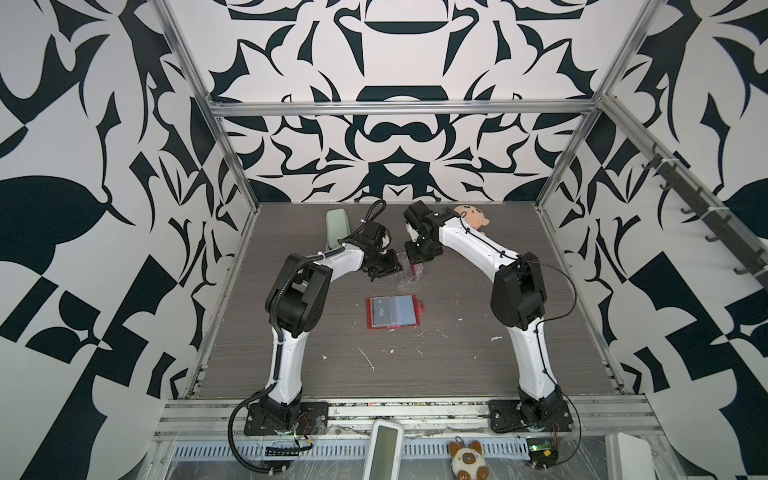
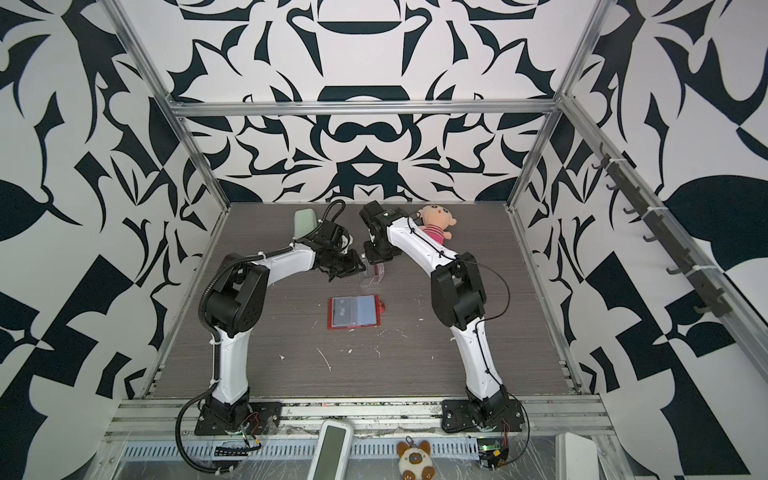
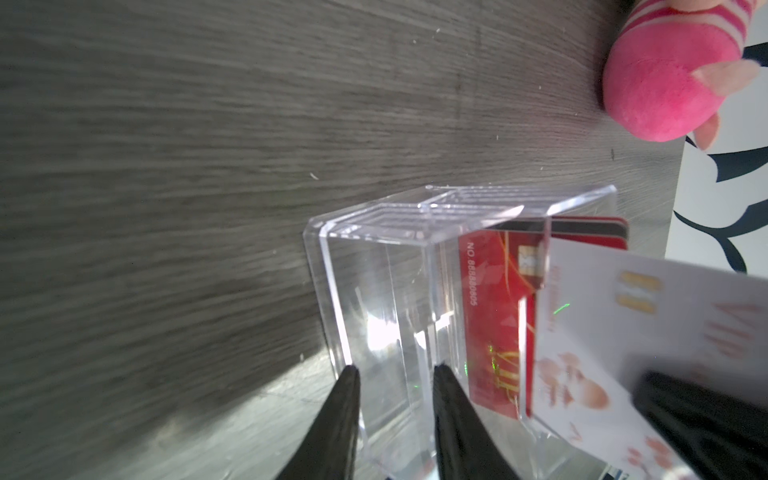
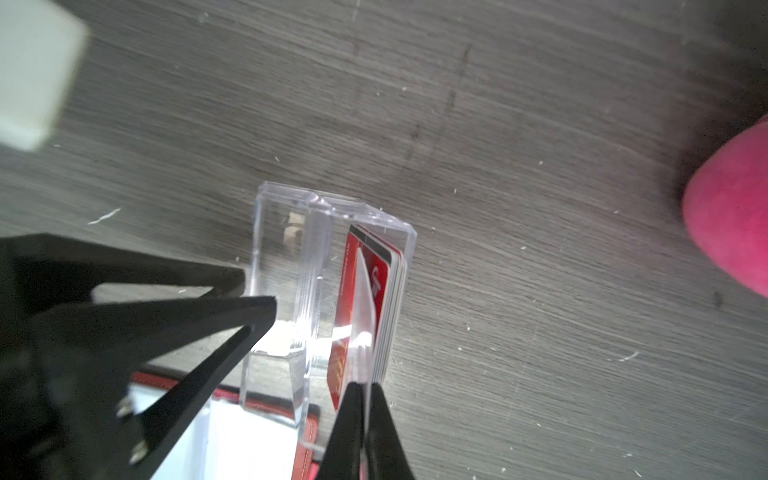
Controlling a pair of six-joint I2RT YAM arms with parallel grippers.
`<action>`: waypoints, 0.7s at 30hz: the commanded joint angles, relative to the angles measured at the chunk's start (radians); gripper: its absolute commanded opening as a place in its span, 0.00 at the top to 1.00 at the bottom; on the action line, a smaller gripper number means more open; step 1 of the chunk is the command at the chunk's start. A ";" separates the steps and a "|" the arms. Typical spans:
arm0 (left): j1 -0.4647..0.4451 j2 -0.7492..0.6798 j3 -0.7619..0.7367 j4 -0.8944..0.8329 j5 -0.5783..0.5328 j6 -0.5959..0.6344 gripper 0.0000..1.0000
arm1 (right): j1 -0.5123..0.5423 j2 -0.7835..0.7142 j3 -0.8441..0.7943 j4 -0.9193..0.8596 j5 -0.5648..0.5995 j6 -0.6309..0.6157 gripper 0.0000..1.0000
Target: Put the credit cards into the card holder
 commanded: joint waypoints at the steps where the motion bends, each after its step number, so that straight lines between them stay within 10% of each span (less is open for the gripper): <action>1: 0.008 0.046 -0.030 -0.070 -0.040 -0.002 0.67 | -0.009 -0.055 0.014 -0.042 0.054 -0.011 0.93; 21: 0.007 -0.018 -0.013 -0.059 0.037 0.033 0.63 | -0.020 -0.214 -0.150 0.116 -0.062 0.021 1.00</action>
